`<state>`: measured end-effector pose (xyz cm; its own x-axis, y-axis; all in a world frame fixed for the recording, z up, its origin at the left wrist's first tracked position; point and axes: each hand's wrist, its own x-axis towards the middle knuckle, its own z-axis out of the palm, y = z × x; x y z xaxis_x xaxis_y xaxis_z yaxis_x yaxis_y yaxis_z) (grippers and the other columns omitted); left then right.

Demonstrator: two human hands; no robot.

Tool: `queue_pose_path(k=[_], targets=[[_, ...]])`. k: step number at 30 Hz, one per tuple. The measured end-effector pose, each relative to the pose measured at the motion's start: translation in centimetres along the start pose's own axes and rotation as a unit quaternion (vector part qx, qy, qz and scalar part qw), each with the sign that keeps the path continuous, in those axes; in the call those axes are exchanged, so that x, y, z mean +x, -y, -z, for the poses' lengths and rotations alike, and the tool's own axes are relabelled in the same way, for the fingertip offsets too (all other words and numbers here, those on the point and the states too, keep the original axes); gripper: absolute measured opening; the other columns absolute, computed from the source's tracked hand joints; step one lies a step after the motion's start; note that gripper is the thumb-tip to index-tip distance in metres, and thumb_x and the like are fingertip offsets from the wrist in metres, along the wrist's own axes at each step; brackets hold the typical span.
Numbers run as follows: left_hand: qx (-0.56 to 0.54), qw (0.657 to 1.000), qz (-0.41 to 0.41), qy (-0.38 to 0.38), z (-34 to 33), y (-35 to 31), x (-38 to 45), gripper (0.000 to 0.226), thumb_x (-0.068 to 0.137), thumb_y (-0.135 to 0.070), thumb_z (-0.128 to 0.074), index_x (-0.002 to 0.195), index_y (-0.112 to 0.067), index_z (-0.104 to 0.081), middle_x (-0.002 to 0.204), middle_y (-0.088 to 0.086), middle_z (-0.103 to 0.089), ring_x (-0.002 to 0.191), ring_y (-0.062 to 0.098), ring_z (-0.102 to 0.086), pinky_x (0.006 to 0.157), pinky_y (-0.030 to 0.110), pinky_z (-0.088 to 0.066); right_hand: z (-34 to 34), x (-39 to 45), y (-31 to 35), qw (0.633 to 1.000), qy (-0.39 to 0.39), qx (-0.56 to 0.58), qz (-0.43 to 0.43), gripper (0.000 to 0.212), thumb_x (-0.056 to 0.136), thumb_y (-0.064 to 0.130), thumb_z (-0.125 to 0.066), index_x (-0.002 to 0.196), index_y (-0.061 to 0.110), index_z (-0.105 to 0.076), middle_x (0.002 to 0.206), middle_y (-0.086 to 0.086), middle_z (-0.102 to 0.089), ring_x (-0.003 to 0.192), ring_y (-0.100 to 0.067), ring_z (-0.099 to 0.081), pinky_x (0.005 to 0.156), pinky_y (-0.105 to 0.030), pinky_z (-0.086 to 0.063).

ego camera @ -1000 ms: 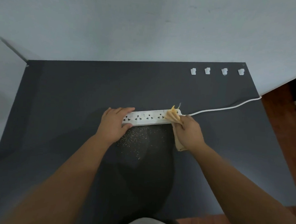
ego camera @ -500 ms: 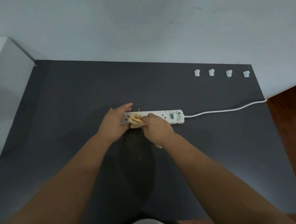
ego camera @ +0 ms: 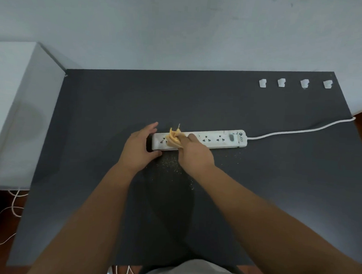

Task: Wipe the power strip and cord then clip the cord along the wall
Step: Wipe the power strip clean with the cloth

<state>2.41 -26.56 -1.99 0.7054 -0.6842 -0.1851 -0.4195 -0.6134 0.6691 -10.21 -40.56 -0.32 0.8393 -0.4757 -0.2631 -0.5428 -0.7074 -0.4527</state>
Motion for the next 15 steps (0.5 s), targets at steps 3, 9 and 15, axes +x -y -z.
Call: queue_pose_path(k=[3, 9, 15], targets=[[-0.002, 1.0, -0.003, 0.01, 0.7, 1.2, -0.2, 0.093, 0.067, -0.023, -0.086, 0.145, -0.031, -0.037, 0.136, -0.006, -0.057, 0.126, 0.018, -0.048, 0.108, 0.038, -0.035, -0.9, -0.1, 2.3, 0.997, 0.048, 0.01, 0.061, 0.046, 0.092, 0.017, -0.045, 0.137, 0.023, -0.043, 0.119, -0.007, -0.049, 0.093, -0.032, -0.061, 0.075, -0.041, -0.053], [-0.004, 1.0, -0.003, 0.019, 1.9, 2.8, -0.6, 0.1, 0.063, -0.024, -0.087, 0.146, -0.035, -0.033, 0.135, -0.009, -0.058, 0.129, 0.019, -0.046, 0.111, 0.042, -0.035, 1.0, 1.6, 1.4, 0.994, -0.007, 0.07, 0.081, 0.028, 0.09, 0.015, -0.05, 0.116, 0.015, -0.063, 0.099, -0.01, -0.055, 0.088, -0.029, -0.058, 0.076, -0.037, -0.049], [-0.005, 1.0, -0.016, 0.015, 2.3, 2.9, -0.9, 0.096, 0.066, -0.02, -0.086, 0.147, -0.03, -0.035, 0.134, -0.008, -0.057, 0.127, 0.019, -0.045, 0.107, 0.03, -0.031, -0.1, 2.8, 4.0, 0.995, 0.044, 0.02, 0.086, 0.041, 0.093, 0.018, -0.047, 0.134, 0.022, -0.05, 0.112, -0.009, -0.052, 0.094, -0.03, -0.058, 0.079, -0.036, -0.049]])
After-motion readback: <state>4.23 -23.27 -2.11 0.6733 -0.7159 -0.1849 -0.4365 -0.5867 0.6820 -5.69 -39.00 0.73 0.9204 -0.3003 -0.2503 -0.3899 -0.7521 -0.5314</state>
